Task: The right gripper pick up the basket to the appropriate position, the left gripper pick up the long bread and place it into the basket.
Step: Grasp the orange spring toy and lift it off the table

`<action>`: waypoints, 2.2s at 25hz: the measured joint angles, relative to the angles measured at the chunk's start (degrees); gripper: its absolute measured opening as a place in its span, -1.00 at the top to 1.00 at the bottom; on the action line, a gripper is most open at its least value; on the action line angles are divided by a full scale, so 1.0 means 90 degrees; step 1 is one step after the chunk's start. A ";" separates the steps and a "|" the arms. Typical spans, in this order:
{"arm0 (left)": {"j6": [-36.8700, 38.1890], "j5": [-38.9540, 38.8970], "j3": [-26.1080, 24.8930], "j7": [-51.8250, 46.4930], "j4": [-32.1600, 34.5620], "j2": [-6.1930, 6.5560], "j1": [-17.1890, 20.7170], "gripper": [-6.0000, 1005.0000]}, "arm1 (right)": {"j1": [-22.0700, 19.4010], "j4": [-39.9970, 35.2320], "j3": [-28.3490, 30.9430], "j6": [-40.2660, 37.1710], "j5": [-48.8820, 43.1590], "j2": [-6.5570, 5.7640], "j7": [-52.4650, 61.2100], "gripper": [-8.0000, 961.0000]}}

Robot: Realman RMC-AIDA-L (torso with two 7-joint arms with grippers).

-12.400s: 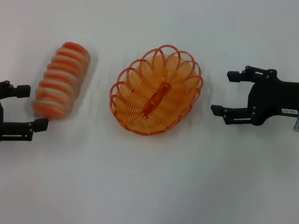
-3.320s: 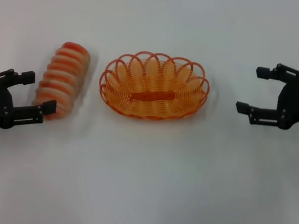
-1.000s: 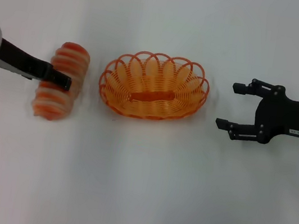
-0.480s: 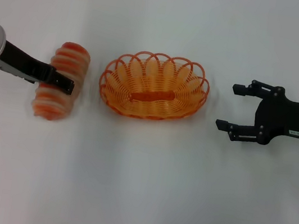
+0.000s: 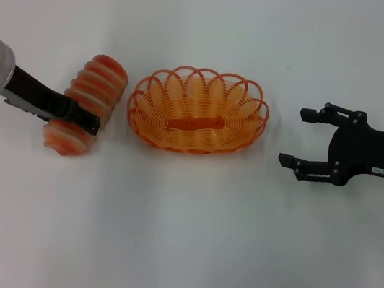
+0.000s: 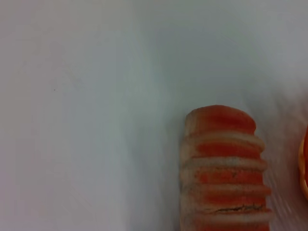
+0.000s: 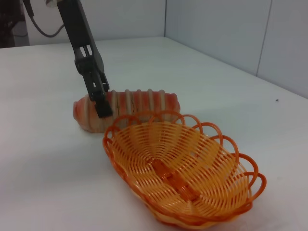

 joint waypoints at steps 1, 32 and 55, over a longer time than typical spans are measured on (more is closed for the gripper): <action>0.0004 0.0000 0.0023 0.0000 -0.0007 0.0001 -0.0004 -0.86 | -0.0002 0.0000 0.0000 0.0000 0.0000 -0.0001 0.0000 -0.92; 0.0069 0.0029 0.0180 -0.0019 0.0094 0.0025 -0.0053 -0.21 | -0.0008 -0.0001 0.0000 0.0028 0.0001 -0.0013 -0.0012 -0.92; 0.0073 0.0048 0.0070 -0.0010 0.0132 0.0045 -0.0028 0.11 | -0.0045 -0.0001 0.0000 0.0037 0.0001 -0.0011 -0.0068 -0.92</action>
